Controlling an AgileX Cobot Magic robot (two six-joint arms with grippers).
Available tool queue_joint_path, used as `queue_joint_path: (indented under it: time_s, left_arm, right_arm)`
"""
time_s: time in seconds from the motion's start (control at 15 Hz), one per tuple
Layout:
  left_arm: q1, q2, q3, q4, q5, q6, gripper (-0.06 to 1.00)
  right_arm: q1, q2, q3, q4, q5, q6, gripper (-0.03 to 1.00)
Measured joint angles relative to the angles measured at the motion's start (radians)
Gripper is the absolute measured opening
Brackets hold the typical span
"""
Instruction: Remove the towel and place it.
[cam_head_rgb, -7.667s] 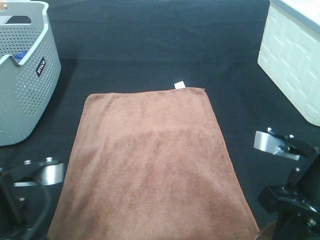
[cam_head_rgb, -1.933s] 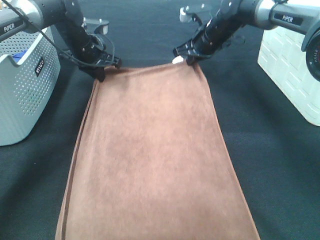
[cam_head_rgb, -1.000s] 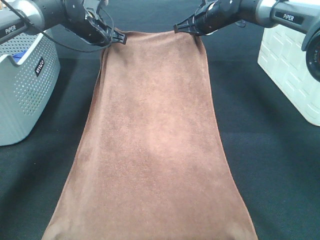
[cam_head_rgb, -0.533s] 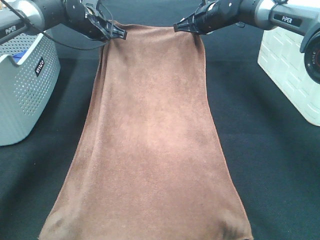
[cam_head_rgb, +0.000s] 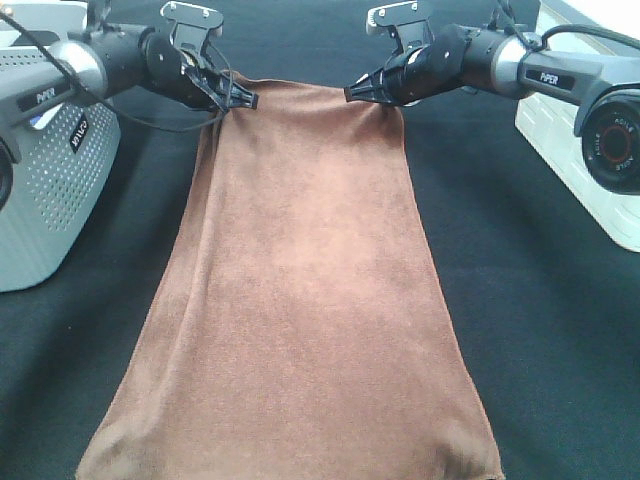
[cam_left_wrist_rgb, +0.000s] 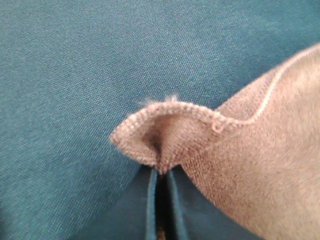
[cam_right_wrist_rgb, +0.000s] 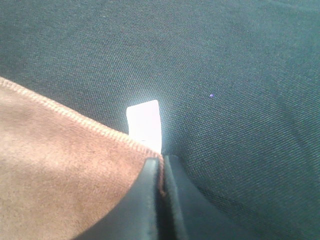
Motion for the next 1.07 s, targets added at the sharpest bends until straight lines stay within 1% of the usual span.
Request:
queue_joint_path:
  time_s: [0.4, 0.47, 0.53, 0.6, 0.67, 0.73, 0.8, 0.87, 0.93, 1.07]
  left_arm:
    - [0.000, 0.031, 0.000, -0.031, -0.074, 0.000, 0.02]
    - [0.000, 0.034, 0.000, -0.031, -0.083, 0.000, 0.03]
    - [0.000, 0.034, 0.000, -0.031, -0.088, 0.000, 0.07]
    - [0.000, 0.038, 0.000, -0.031, -0.100, 0.000, 0.13]
    - [0.000, 0.043, 0.000, -0.031, -0.122, 0.000, 0.22]
    - [0.000, 0.048, 0.000, -0.031, -0.137, 0.000, 0.31]
    - [0.000, 0.053, 0.000, -0.031, -0.150, 0.000, 0.42]
    - [0.000, 0.055, 0.000, -0.031, -0.164, 0.000, 0.52]
    - [0.000, 0.055, 0.000, -0.031, -0.168, 0.000, 0.64]
    - [0.000, 0.055, 0.000, -0.031, -0.167, 0.000, 0.69]
  right_arm:
    - [-0.023, 0.021, 0.000, 0.048, -0.038, 0.000, 0.01]
    - [-0.023, 0.027, 0.000, 0.061, -0.040, 0.000, 0.02]
    - [-0.023, 0.032, 0.000, 0.071, -0.047, 0.000, 0.06]
    - [-0.023, 0.039, 0.000, 0.075, -0.048, 0.000, 0.14]
    - [-0.023, 0.041, 0.000, 0.078, -0.050, 0.000, 0.26]
    - [-0.023, 0.041, 0.000, 0.079, -0.053, 0.000, 0.40]
    - [-0.023, 0.041, 0.000, 0.079, -0.058, 0.000, 0.52]
    - [-0.023, 0.041, 0.000, 0.080, -0.059, 0.000, 0.61]
    - [-0.023, 0.041, 0.000, 0.080, -0.046, 0.000, 0.66]
    - [-0.023, 0.041, 0.000, 0.080, 0.003, 0.000, 0.69]
